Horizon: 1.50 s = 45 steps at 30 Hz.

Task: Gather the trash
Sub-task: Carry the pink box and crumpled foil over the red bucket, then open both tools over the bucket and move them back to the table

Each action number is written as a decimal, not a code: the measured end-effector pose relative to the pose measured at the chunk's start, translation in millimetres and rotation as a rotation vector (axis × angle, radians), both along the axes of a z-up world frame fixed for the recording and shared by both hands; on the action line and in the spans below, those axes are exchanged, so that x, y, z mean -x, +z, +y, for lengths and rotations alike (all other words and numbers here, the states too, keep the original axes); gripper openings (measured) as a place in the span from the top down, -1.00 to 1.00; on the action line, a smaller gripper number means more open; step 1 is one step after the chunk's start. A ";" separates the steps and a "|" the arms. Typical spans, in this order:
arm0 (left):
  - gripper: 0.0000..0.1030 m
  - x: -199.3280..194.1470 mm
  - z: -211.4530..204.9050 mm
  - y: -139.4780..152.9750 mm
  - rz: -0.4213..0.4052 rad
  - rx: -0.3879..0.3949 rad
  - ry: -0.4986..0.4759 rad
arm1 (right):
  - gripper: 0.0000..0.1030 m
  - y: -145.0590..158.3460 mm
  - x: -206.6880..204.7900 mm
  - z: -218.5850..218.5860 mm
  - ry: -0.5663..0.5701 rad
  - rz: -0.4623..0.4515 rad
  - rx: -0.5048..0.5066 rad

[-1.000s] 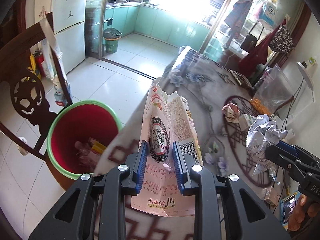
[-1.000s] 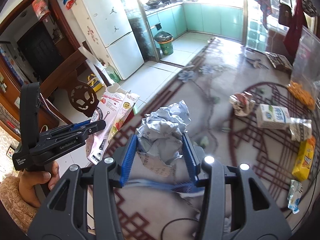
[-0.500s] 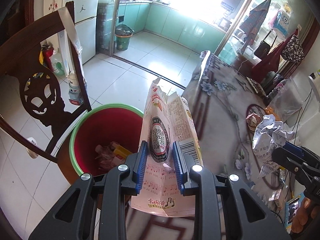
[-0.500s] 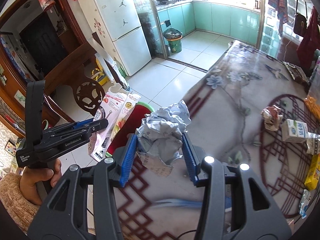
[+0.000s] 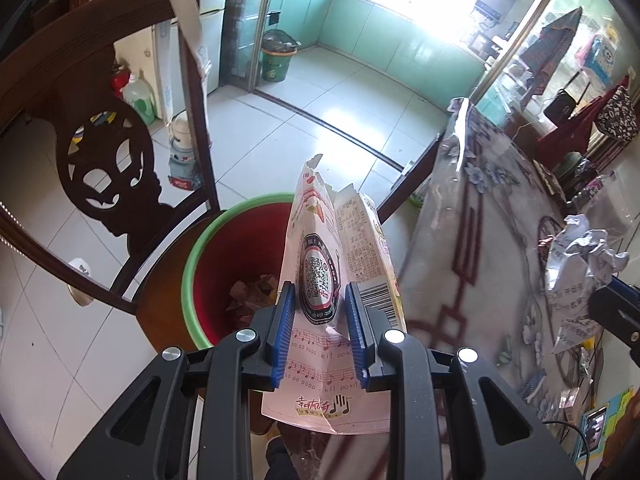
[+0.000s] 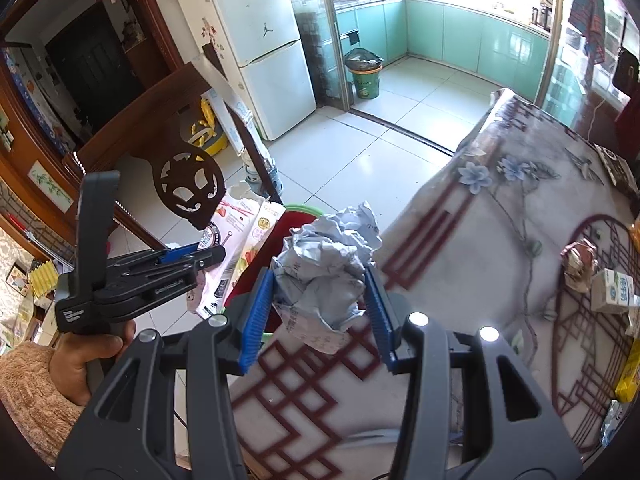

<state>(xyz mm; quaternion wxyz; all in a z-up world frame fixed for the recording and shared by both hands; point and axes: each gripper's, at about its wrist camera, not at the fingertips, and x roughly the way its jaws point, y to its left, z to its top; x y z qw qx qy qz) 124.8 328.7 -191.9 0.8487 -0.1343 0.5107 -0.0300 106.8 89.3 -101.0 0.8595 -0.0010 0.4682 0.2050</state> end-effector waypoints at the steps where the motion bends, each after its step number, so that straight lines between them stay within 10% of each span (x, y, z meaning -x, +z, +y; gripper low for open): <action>1: 0.54 -1.1 2.8 -4.2 0.010 -0.001 0.005 | 0.13 -1.7 -2.0 4.3 0.005 0.004 0.004; 35: 0.53 -12.8 37.6 -33.0 0.091 0.002 0.041 | 0.09 -39.5 -40.6 74.1 0.118 0.070 0.061; 38: -0.22 -11.2 42.2 -32.9 0.095 -0.016 0.069 | -0.32 -36.0 -39.9 71.7 0.094 0.045 0.053; 45: -0.19 -5.8 42.0 -18.5 0.052 -0.012 0.083 | -0.33 -27.0 -28.1 48.8 0.048 0.032 0.022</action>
